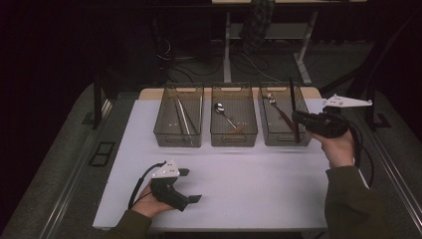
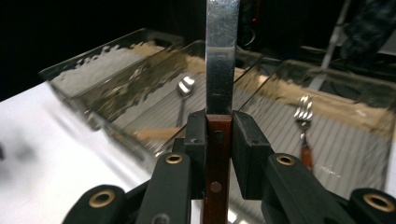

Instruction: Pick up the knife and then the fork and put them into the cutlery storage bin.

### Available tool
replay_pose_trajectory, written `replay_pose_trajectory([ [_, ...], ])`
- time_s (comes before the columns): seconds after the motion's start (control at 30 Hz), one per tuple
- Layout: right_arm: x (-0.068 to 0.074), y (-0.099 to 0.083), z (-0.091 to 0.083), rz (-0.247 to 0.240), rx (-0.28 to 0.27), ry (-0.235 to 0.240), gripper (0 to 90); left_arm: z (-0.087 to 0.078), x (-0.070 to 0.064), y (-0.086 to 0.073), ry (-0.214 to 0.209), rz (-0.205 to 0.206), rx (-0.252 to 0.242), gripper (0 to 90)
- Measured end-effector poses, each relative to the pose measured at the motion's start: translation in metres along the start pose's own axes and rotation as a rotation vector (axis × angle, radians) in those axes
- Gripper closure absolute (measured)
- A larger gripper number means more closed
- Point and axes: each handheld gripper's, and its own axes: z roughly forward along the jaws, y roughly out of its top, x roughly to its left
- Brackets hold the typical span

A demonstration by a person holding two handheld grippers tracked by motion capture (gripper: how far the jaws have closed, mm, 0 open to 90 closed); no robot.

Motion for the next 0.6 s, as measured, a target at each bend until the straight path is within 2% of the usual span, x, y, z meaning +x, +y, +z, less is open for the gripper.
replay_pose_trajectory([
  [0.2,-0.012,0.017,0.010,0.021,-0.028,-0.065,77.0,0.000,0.000,0.000,-0.003,0.002,-0.001,0.0],
  [0.37,-0.021,0.024,0.027,0.030,-0.017,-0.120,76.9,0.000,-0.001,0.001,-0.006,0.003,-0.003,0.0],
  [0.47,-0.026,0.024,0.037,0.031,-0.012,-0.145,76.9,0.001,-0.002,0.001,-0.007,0.007,0.000,0.0],
  [0.6,-0.035,0.016,0.052,0.070,0.014,-0.173,76.9,0.000,-0.002,0.001,-0.010,0.004,-0.007,0.0],
])
